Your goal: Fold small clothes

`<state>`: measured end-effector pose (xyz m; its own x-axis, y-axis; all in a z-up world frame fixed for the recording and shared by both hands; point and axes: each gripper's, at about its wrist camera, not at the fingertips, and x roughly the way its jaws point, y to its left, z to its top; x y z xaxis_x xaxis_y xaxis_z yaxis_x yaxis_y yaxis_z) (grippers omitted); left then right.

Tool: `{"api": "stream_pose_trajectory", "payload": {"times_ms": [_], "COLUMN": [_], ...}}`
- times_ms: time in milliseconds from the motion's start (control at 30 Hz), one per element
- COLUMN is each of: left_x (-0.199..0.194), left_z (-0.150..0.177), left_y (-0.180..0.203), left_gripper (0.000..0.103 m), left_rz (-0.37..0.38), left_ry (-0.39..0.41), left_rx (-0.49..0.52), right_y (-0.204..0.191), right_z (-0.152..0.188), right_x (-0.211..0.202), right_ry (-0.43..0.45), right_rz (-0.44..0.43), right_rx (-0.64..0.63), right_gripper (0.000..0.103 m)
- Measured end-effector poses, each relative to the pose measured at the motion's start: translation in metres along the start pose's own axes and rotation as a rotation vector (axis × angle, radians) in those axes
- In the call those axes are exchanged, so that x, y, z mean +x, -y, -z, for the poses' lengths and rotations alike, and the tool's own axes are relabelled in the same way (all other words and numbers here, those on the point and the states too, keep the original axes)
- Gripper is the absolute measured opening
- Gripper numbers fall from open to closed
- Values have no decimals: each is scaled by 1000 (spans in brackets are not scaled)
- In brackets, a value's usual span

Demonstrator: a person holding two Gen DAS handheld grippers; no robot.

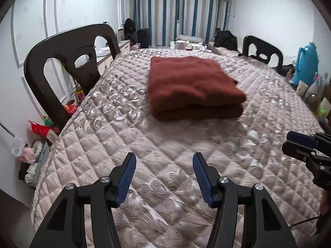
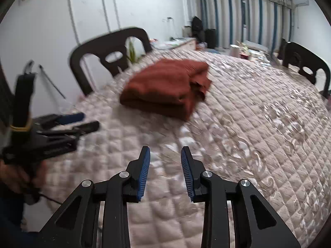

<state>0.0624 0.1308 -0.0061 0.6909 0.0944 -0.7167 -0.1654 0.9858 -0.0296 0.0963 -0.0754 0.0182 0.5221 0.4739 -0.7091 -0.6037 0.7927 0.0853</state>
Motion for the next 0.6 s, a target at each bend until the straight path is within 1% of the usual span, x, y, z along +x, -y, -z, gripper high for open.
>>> {"api": "stream_pose_trajectory", "payload": {"times_ms": [100, 167, 200, 233, 400, 500, 600], "left_x": [11, 16, 18, 21, 30, 35, 40], "left_z": [-3, -4, -5, -6, -11, -12, -11], "left_y": [-1, 0, 1, 1, 1, 1, 0], "left_gripper": [60, 60, 60, 60, 60, 60, 60], "left_rz": [-10, -21, -28, -34, -48, -61, -54], "left_ry": [-5, -6, -7, -12, -29, -41, -69], "left_rx": [-3, 2, 6, 9, 12, 16, 10], "right_y": [7, 14, 15, 16, 18, 17, 19], "right_z": [3, 2, 2, 3, -1, -3, -2], "right_x": [14, 22, 24, 27, 40, 45, 51], "right_ry": [-14, -26, -29, -32, -60, -82, -109], "right_rz": [47, 49, 51, 54, 49, 71, 88], "right_rx": [3, 26, 31, 33, 44, 40, 50], "right_gripper": [34, 38, 43, 44, 44, 44, 45]}}
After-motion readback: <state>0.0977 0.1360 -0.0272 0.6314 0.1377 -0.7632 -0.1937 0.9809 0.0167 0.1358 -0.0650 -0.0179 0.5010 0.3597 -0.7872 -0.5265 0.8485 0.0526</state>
